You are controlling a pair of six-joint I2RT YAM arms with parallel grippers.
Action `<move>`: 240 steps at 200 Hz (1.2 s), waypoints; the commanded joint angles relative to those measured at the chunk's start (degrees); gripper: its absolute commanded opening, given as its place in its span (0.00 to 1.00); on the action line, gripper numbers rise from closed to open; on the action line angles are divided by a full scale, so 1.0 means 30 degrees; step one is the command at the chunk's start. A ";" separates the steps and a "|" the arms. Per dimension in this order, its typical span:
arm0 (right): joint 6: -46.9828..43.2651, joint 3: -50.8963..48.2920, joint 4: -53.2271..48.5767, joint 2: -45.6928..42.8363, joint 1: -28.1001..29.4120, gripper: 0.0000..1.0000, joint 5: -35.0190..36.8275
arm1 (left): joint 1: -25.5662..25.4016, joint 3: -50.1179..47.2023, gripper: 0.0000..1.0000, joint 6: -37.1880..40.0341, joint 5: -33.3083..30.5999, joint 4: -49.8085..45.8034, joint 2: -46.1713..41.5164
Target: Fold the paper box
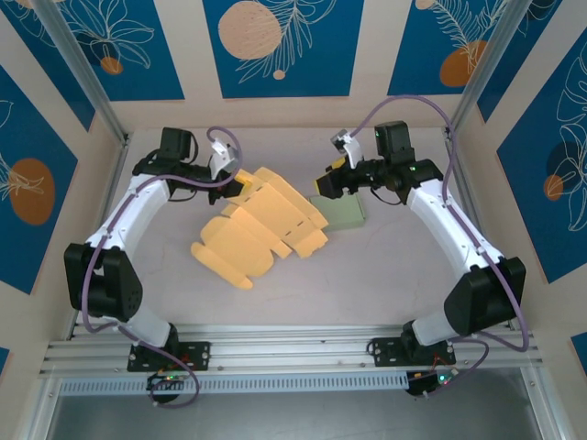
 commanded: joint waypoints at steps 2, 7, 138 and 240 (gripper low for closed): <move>0.0943 -0.1097 0.1492 0.0291 -0.0011 0.75 -0.1706 | 0.0239 -0.2080 0.00 -0.2815 0.2353 0.4123 -0.1152; 0.0879 -0.1163 0.1565 0.0406 0.0048 0.75 -0.1964 | 0.0308 -0.2314 0.00 -0.2952 0.2274 0.4363 -0.1343; -0.1925 -0.0022 0.0952 0.3196 0.4070 0.03 0.5375 | 0.0622 -0.4637 0.05 -0.4109 0.0474 0.6338 -0.2964; -0.9439 0.4205 -0.2070 0.7376 0.8866 0.00 1.6026 | 0.1334 -0.8469 0.83 -0.1523 -0.5031 0.9571 -0.8078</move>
